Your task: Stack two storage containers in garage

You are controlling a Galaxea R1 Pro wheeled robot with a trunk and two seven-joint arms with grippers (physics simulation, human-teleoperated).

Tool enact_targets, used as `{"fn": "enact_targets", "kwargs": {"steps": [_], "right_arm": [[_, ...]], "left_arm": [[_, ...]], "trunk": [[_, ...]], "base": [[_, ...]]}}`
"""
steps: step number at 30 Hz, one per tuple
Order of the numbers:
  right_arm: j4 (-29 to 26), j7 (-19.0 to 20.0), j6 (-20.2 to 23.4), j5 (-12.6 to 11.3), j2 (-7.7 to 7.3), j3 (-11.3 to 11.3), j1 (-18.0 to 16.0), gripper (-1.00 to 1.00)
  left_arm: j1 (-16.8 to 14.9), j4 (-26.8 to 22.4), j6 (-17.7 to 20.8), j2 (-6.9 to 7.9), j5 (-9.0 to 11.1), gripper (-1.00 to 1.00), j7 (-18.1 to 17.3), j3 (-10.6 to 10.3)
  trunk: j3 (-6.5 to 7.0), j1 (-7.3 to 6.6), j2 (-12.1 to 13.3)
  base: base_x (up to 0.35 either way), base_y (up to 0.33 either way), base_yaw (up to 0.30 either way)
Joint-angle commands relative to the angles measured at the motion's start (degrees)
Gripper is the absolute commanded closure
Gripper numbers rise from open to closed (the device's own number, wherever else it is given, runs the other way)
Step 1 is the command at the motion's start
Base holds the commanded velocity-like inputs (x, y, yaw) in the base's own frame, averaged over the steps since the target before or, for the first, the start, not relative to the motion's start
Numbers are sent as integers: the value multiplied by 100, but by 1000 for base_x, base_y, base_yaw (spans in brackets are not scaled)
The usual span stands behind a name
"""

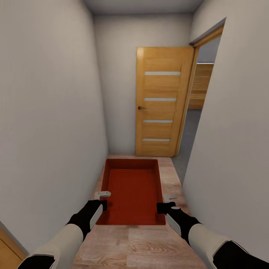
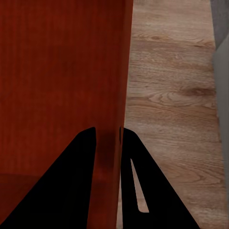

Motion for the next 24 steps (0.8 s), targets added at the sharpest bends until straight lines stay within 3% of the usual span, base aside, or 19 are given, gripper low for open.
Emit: {"fn": "enact_targets", "kwargs": {"steps": [1, 24], "right_arm": [[321, -34, 37, -160, -86, 32, -3, 100], [321, -34, 37, -159, -89, 32, -3, 100]], "left_arm": [[-6, -149, 10, 101, 79, 100, 37, -15], [-6, -143, 10, 101, 80, 100, 37, -15]], "trunk": [[-14, 7, -13], [-14, 7, -13]], "base": [[322, 0, 0], [322, 0, 0]]}}
